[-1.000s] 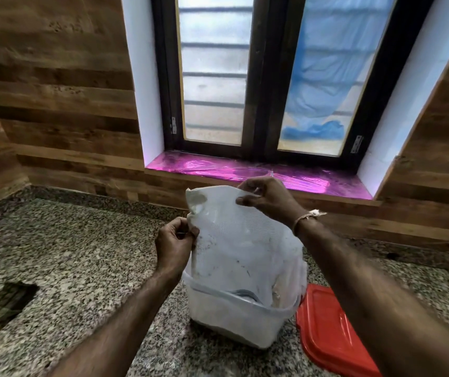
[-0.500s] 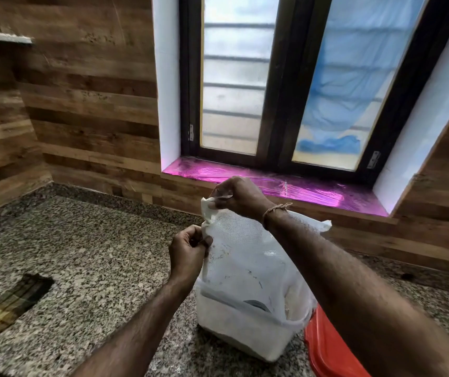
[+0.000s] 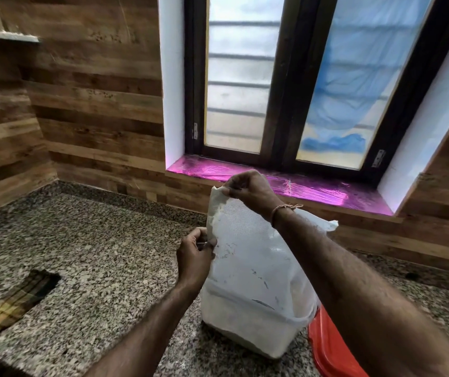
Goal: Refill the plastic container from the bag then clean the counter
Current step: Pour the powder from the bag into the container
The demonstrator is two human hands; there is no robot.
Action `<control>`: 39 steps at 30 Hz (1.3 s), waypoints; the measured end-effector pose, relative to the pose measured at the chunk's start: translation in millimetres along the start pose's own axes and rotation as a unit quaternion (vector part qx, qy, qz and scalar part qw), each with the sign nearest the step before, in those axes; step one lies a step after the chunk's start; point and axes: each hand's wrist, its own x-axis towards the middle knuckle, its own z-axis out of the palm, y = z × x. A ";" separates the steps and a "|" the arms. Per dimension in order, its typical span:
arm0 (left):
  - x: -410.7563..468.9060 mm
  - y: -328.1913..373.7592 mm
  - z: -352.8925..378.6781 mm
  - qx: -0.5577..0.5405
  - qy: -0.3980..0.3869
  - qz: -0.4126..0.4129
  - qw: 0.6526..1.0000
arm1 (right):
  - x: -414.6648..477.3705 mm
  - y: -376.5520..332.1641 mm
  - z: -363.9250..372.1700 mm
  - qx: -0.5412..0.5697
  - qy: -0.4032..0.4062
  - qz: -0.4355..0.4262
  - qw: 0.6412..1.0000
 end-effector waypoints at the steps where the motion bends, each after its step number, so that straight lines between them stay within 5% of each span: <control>1: -0.8 3.5 1.4 0.024 0.002 0.008 1.000 | 1.1 -1.1 -0.7 -0.013 -0.003 -0.007 1.000; 6: -1.4 18.6 11.1 0.041 -0.038 0.049 0.997 | -0.9 -6.7 5.8 -0.060 0.018 -0.037 0.997; 15: 5.7 35.4 7.7 0.073 0.023 0.081 0.994 | -8.1 -7.6 8.6 -0.065 0.041 -0.055 0.996; 29: 29.2 54.7 -6.3 -0.101 0.032 0.061 0.992 | -23.4 -12.9 8.9 -0.146 -0.005 -0.074 0.986; 34: 35.9 43.7 -12.8 -0.110 0.022 0.049 0.992 | -41.6 29.2 -35.5 -0.148 -0.092 0.037 0.984; 39: 40.8 33.3 -16.3 -0.126 0.028 0.032 0.991 | -73.9 85.0 -91.8 -0.211 -0.061 0.138 0.966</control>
